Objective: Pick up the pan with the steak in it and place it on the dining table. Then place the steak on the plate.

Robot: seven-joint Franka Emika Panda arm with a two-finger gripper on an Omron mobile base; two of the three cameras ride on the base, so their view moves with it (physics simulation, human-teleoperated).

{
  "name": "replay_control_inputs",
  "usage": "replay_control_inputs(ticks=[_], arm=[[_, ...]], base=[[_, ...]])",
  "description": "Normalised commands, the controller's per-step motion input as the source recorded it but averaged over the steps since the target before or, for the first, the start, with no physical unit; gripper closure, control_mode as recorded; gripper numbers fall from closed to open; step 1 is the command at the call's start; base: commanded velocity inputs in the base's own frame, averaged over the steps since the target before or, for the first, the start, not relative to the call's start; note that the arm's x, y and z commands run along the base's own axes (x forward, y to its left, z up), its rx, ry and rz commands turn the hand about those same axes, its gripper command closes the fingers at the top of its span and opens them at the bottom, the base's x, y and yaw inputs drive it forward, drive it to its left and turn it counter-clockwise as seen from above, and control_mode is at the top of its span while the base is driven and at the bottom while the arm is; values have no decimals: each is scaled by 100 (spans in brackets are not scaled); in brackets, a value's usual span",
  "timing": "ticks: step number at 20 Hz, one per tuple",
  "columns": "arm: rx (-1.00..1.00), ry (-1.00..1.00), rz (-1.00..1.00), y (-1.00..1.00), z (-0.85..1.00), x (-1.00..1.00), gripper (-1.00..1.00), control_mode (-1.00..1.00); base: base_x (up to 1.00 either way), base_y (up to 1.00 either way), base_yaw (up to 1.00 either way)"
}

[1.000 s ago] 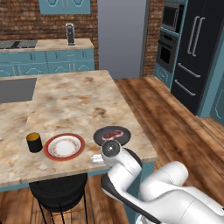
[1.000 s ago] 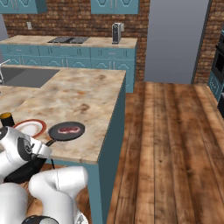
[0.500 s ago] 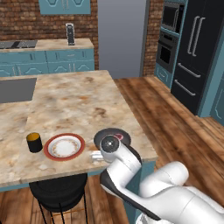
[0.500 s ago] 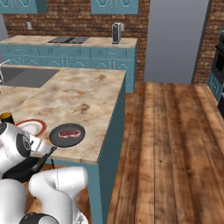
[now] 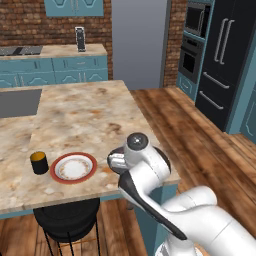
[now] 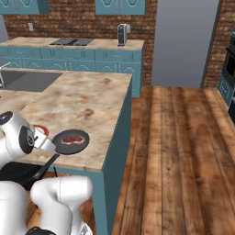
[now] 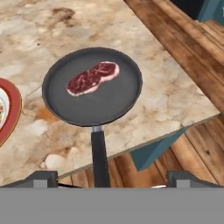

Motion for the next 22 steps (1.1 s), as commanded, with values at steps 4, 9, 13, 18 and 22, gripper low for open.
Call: replay_control_inputs(ticks=[4,9,13,18,22], arm=[[10,1,-6,-8,44,12,-100,-100],[14,0,0,-34,10,0,-100,-100],[13,0,3,-41,0,10,-100,-100],[7,0,0,-17,-1,44,-100,-100],[3,0,0,-2,-10,68,-100,-100]], base=[[0,0,0],[0,0,0],[0,0,0],[0,0,0],[0,0,0]])
